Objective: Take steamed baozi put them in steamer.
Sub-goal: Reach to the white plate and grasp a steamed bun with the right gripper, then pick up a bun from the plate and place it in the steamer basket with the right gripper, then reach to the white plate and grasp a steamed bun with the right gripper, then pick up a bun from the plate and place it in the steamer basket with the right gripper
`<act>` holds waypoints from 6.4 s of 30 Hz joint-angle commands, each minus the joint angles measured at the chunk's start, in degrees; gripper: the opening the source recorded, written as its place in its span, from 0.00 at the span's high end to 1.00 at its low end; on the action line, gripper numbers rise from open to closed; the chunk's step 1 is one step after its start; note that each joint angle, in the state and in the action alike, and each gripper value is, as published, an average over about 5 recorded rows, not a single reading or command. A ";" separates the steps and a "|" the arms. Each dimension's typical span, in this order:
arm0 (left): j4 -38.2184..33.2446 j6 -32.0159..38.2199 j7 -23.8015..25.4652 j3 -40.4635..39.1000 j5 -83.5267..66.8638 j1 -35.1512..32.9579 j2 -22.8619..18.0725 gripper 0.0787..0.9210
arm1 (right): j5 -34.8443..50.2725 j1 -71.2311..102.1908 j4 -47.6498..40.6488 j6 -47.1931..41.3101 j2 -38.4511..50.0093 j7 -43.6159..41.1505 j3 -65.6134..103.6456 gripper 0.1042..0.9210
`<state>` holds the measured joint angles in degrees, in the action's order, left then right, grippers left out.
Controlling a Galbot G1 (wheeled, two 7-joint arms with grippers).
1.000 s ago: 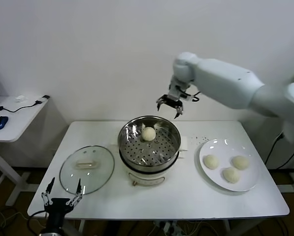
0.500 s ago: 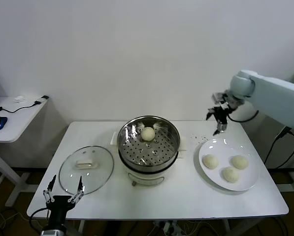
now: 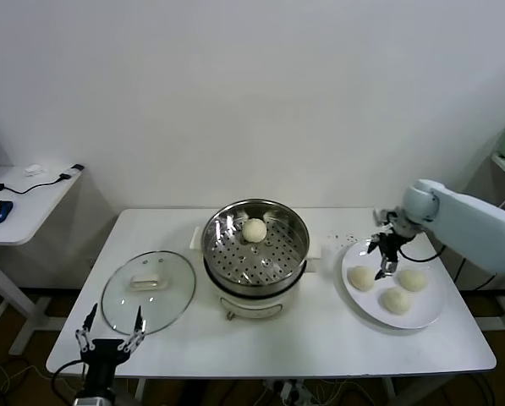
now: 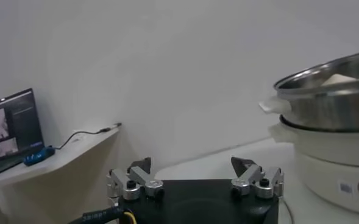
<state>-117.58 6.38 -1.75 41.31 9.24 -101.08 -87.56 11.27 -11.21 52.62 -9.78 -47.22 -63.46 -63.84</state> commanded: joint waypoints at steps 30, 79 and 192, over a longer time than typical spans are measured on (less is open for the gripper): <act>0.43 1.25 -0.05 -0.23 0.94 -1.68 -0.49 0.12 | -3.18 2.99 -6.12 1.39 -4.21 -1.49 4.15 0.43; -0.43 2.39 0.84 -1.47 1.56 -1.55 0.22 0.12 | 45.92 -26.34 1.49 -12.43 -39.71 10.60 -32.72 0.44; -1.61 0.91 0.83 -2.03 5.78 -1.94 -1.85 0.12 | -7.29 1.21 10.68 5.63 10.88 -0.46 1.36 0.43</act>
<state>-119.07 7.38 -0.81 39.26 15.03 -102.92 -89.51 2.64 -5.03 63.16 -7.26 -36.10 -63.21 -59.90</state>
